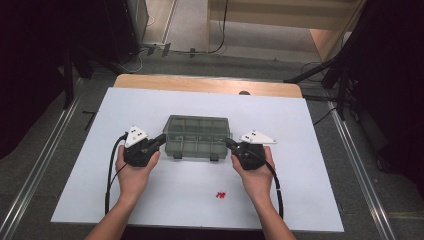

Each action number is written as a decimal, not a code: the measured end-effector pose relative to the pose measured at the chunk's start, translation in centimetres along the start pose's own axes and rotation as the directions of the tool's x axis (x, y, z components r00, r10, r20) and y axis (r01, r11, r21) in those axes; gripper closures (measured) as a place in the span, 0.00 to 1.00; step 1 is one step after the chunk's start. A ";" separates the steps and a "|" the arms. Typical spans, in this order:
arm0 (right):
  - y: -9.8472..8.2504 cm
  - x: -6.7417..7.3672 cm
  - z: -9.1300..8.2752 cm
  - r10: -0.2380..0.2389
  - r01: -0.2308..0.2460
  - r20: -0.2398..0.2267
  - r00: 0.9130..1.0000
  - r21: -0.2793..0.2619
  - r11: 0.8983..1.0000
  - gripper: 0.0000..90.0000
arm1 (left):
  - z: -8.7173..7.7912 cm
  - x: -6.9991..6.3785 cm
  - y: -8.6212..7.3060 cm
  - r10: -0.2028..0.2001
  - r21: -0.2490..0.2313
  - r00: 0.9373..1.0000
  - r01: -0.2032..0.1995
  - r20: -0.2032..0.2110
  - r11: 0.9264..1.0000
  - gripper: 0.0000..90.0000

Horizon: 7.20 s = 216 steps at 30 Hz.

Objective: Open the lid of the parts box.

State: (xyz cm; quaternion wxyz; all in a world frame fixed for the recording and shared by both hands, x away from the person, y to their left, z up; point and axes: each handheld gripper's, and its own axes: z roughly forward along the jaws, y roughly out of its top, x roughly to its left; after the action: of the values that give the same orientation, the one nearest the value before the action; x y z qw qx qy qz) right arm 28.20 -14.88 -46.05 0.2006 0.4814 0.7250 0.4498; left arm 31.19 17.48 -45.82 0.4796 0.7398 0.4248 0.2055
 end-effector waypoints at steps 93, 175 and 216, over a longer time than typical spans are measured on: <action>5.0 -2.5 3.5 0.109 -0.091 0.132 0.985 -0.137 0.986 0.95 | 5.6 2.8 3.7 -0.025 -0.106 0.996 0.016 -0.082 0.994 0.87; 9.6 -8.8 11.5 0.269 -0.281 0.108 0.957 0.124 0.951 0.99 | 12.6 9.1 9.0 -0.229 0.206 0.973 0.219 0.025 0.954 0.97; 8.2 -11.2 15.3 0.339 -0.351 0.093 0.936 0.221 0.910 0.98 | 15.8 11.2 7.6 -0.321 0.312 0.947 0.298 0.024 0.902 0.97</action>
State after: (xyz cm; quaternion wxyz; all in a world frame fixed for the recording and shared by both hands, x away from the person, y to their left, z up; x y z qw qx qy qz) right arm 48.63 -16.59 -48.59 0.0788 0.6338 0.6710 0.3765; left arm 51.93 16.87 -47.49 0.4019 0.7349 0.5453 0.0311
